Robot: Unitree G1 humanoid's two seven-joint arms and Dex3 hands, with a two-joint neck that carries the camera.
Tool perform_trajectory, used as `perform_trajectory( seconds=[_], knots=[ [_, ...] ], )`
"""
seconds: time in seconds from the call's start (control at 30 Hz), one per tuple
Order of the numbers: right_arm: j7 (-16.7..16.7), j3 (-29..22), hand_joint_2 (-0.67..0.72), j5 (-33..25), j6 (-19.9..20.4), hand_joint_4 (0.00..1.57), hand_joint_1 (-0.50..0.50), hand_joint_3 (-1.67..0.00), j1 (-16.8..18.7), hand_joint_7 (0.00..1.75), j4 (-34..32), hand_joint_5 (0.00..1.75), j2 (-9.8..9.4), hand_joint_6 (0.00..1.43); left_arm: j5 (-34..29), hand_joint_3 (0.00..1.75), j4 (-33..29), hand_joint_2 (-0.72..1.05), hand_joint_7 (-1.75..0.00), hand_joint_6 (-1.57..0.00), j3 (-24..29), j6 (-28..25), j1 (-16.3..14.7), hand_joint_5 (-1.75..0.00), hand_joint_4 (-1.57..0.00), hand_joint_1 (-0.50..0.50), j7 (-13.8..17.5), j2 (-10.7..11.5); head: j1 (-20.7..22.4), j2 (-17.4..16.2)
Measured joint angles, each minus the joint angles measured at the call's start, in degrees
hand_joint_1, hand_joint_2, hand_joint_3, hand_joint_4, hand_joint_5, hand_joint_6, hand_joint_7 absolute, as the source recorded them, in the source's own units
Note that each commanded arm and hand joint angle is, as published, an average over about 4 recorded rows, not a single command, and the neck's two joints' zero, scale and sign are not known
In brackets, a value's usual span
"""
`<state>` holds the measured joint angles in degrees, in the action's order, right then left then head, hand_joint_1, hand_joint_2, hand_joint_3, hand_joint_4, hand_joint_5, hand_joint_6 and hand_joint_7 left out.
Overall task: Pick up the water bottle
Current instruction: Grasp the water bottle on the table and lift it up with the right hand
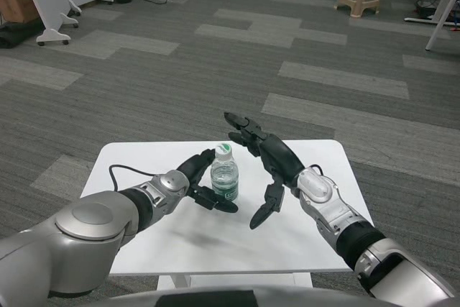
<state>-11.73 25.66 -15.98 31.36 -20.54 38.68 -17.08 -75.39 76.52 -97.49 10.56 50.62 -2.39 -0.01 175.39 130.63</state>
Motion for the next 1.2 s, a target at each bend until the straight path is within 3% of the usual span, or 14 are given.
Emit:
perform_trajectory(
  seconds=[0.27, 0.43, 0.6, 0.8, 0.97, 1.07, 1.2],
  knots=[
    [0.00, 0.00, 0.60, 0.00, 0.00, 0.00, -0.08, -0.48, 0.00, 0.09, -0.01, 0.39, 0.00, 0.00, -0.98, 0.09, -0.40, 0.25, 0.00, -0.12, 0.00, 0.18, 0.03, 0.00, -0.23, 0.50, 0.94, -0.01, 0.09, 0.48],
    [0.00, 0.00, 0.60, 0.00, 0.00, 0.00, -0.08, -0.48, 0.00, 0.07, -0.01, 0.39, 0.00, 0.00, -6.92, 0.09, -0.73, 0.25, 0.00, -0.18, -0.03, 0.18, 0.04, 0.00, -0.37, 0.50, 1.59, 0.00, 0.09, 0.52],
    [0.00, 0.00, 0.60, 0.00, 0.00, 0.00, -0.04, -0.48, 0.00, 0.07, -0.01, 0.39, 0.00, 0.00, -9.06, 0.09, -0.91, 0.25, 0.00, -0.18, -0.03, 0.18, 0.04, 0.00, -0.37, 0.50, 2.08, 0.00, 0.14, 0.70],
    [0.00, 0.00, 0.60, 0.00, 0.00, 0.00, -0.07, -0.48, 0.00, 0.09, -0.01, 0.39, 0.00, 0.00, -9.06, 0.09, -0.94, 0.25, 0.00, -0.16, -0.05, 0.18, 0.04, 0.00, -0.35, 0.50, 2.08, 0.00, 0.20, 0.81],
    [0.00, 0.00, 0.60, 0.00, 0.00, 0.00, -0.08, -0.48, 0.00, 0.07, -0.01, 0.39, 0.01, 0.00, -8.98, 0.09, -0.93, 0.36, 0.00, -0.17, -1.17, 0.19, 0.15, 0.00, -0.32, 0.50, 2.08, 0.00, 0.23, 0.88],
    [0.00, 0.00, 0.60, 0.00, 0.00, 0.00, -0.05, -0.48, 0.00, 0.07, -0.01, 0.39, 0.01, 0.00, -8.63, 0.09, -0.93, 0.43, 0.00, -0.26, -2.43, 0.20, 0.34, 0.00, -0.45, 0.50, 2.08, 0.01, 0.19, 0.91],
    [0.00, -0.01, 0.60, 0.00, 0.00, 0.00, -0.08, -0.48, 0.00, 0.07, -0.01, 0.39, 0.01, 0.00, -7.88, 0.09, -0.92, 0.69, 0.00, -0.41, -3.10, 0.21, 0.51, -0.03, -0.86, 0.50, 2.08, 0.01, 0.18, 0.94]
  ],
)
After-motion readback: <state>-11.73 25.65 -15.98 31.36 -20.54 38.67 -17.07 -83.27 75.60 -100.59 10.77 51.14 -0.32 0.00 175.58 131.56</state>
